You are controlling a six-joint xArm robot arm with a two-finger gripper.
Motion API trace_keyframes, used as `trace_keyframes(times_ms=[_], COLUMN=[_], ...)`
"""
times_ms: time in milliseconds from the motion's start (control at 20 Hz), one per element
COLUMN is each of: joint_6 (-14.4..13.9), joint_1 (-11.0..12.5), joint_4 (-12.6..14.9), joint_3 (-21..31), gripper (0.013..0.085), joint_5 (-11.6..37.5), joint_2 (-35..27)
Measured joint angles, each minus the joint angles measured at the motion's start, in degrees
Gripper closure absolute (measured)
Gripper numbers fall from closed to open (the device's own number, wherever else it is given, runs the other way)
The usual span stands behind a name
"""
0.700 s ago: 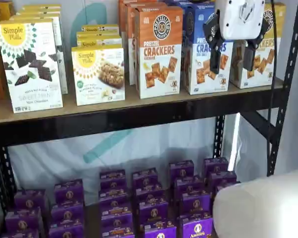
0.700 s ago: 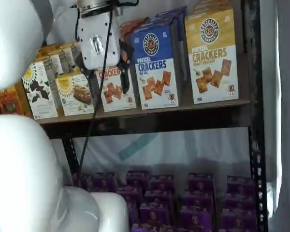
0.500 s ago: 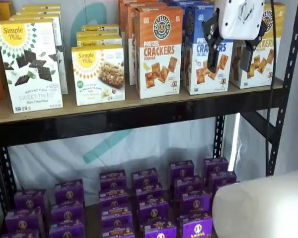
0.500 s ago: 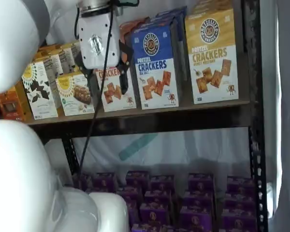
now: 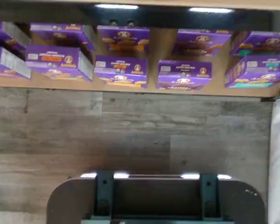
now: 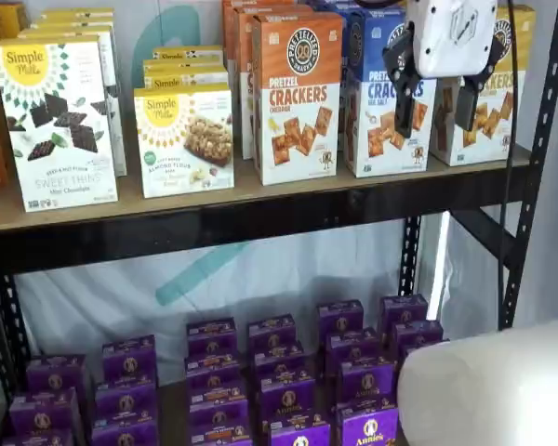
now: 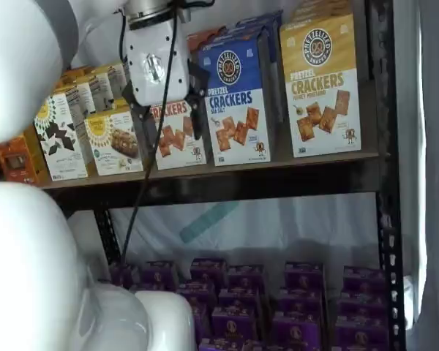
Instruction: Retrieve the yellow and white box located on the top shelf, the sixth one from the left
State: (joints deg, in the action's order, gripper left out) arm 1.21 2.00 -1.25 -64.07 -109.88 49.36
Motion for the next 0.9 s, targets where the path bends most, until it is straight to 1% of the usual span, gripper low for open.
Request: trace_keyframes(times_ms=[150,250,350,650,900], joint_6=[2.0,3.8,6.2,15.0,20.4], joint_1=[1.4,3.0,5.5,15.0,20.9], joint_4=[2.1,3.3,3.8,3.0,2.0], joint_3=[0.6,0.8,0.7,-2.1,-5.2], gripper=[0.013,0.013,0.013,0.013,0.013], joint_5=[2.6,4.7,6.9,13.1,16.1], joint_2=[-0.3,-0.9,-1.6,-6.4,-10.3])
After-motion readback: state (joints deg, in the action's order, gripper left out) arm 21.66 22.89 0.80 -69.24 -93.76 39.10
